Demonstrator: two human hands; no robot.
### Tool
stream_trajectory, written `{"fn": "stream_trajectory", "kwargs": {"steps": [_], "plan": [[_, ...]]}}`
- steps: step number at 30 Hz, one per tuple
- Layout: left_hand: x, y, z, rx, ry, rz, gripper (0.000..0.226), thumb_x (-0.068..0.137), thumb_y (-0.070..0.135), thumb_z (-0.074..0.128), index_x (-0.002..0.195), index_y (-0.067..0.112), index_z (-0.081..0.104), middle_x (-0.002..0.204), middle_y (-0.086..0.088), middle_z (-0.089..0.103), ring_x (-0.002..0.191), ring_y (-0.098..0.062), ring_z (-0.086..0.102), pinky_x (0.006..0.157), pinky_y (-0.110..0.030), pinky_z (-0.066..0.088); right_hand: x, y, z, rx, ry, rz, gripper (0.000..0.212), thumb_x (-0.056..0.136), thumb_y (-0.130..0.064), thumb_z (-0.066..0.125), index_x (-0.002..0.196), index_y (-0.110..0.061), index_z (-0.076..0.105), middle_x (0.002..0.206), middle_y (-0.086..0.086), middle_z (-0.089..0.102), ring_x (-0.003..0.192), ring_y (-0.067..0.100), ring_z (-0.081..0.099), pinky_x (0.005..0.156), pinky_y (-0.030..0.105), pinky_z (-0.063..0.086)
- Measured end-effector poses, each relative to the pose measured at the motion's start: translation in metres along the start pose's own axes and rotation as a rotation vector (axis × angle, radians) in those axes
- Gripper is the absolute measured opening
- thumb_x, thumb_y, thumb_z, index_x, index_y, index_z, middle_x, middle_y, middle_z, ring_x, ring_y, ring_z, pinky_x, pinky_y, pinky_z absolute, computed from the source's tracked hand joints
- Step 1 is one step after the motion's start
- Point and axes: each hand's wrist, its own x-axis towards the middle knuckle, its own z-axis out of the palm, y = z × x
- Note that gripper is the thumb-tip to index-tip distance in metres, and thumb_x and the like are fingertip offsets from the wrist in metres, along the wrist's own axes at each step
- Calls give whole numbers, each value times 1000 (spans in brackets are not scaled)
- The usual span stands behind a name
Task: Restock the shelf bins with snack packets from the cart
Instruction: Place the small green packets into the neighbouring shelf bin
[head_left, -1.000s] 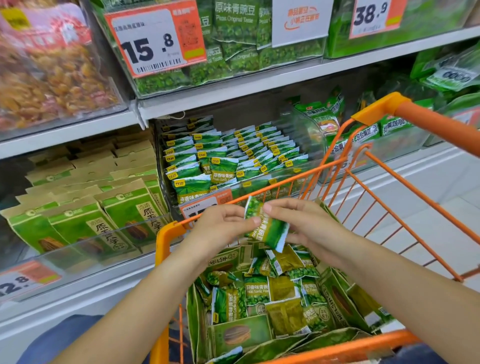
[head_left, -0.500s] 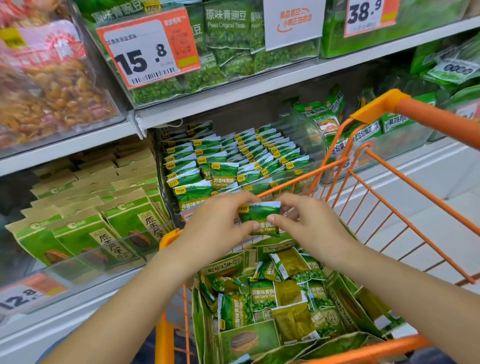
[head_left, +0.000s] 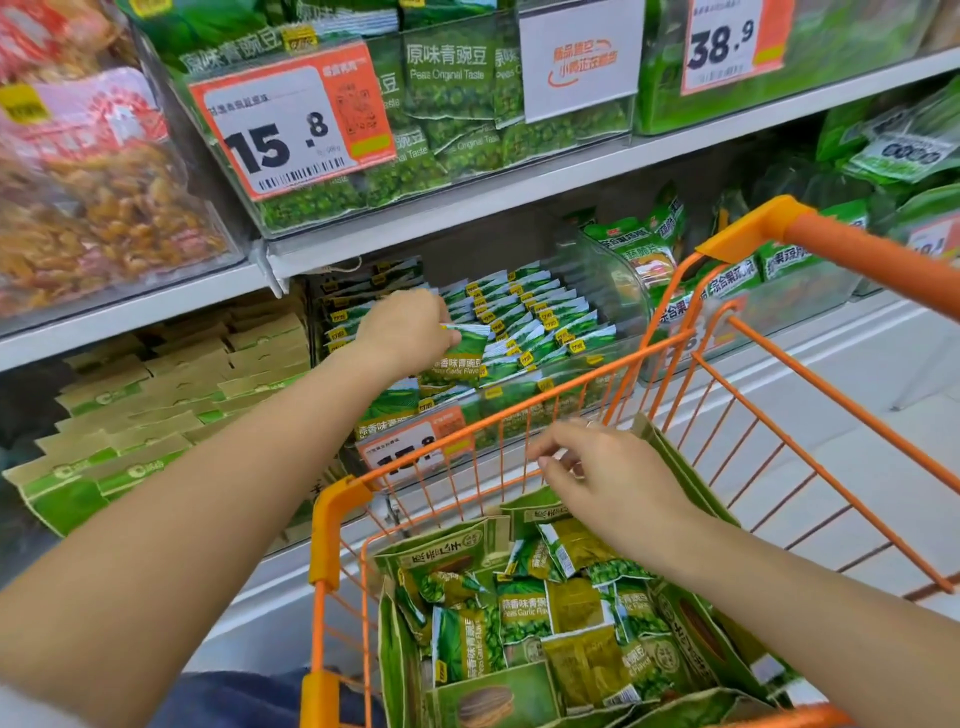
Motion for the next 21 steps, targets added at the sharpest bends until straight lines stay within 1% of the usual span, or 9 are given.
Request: {"fn": "stream_trajectory", "kwargs": {"steps": [2, 4, 7, 8, 10, 13, 16, 18, 21], "plan": [[3, -5, 1, -21, -31, -16, 26, 94, 30, 61, 80, 7, 59, 78, -13, 59, 69, -28, 55, 56, -29, 33, 0, 1, 1, -43, -7, -27, 16, 97, -29, 48, 105, -34, 60, 86, -20, 51, 83, 5, 58, 68, 27, 44], [2, -10, 1, 8, -133, -19, 32, 92, 28, 63, 72, 10, 46, 66, -8, 41, 58, -23, 38, 52, -30, 23, -1, 1, 2, -63, -12, -47, 17, 98, -30, 47, 107, -34, 61, 77, -23, 44, 82, 5, 56, 64, 26, 38], [1, -17, 2, -2, -286, 6, 48, 88, 25, 68, 60, 14, 31, 58, -2, 22, 52, -18, 21, 53, -30, 16, 0, -1, 4, -65, -19, -74, 18, 98, -30, 46, 105, -36, 61, 87, -19, 55, 86, 7, 60, 69, 28, 44], [2, -20, 2, -3, -264, 5, 49, 87, 26, 70, 60, 15, 31, 58, -2, 24, 53, -19, 23, 53, -30, 17, 0, -1, 5, -69, -31, -75, 18, 98, -31, 46, 105, -37, 61, 92, -16, 59, 86, 9, 61, 71, 29, 47], [2, -24, 2, 22, -145, -2, 39, 85, 29, 72, 64, 14, 44, 62, -4, 41, 57, -22, 37, 55, -29, 26, 0, -1, 7, -85, -51, -74, 18, 98, -32, 45, 106, -38, 60, 95, -13, 63, 86, 10, 62, 73, 30, 48], [-2, -22, -2, 149, -42, -10, 21, 86, 34, 72, 80, 16, 61, 82, -2, 64, 79, -24, 58, 78, -34, 40, 0, 2, 9, -98, -65, -87, 19, 98, -32, 45, 105, -38, 60, 97, -12, 64, 89, 8, 62, 71, 28, 46], [-7, -16, 1, 336, -52, 7, 22, 87, 36, 69, 81, 15, 63, 84, -2, 67, 84, -25, 59, 98, -41, 32, 1, 3, 11, -107, -94, -86, 18, 97, -31, 45, 104, -38, 60, 98, -13, 65, 89, 7, 62, 69, 28, 46], [-7, -14, 3, 409, -80, 8, 27, 88, 38, 68, 84, 12, 65, 84, -2, 66, 84, -24, 57, 103, -43, 30, 0, 2, 10, -120, -110, -87, 19, 98, -30, 44, 105, -37, 61, 98, -12, 65, 91, 8, 62, 68, 27, 45], [-3, -10, -2, 480, -192, 7, 38, 87, 47, 64, 72, 13, 55, 74, 1, 58, 79, -23, 52, 102, -46, 30, 0, 2, 8, -161, -148, -88, 20, 98, -30, 44, 106, -33, 62, 91, -13, 65, 89, 9, 62, 65, 26, 43]]}}
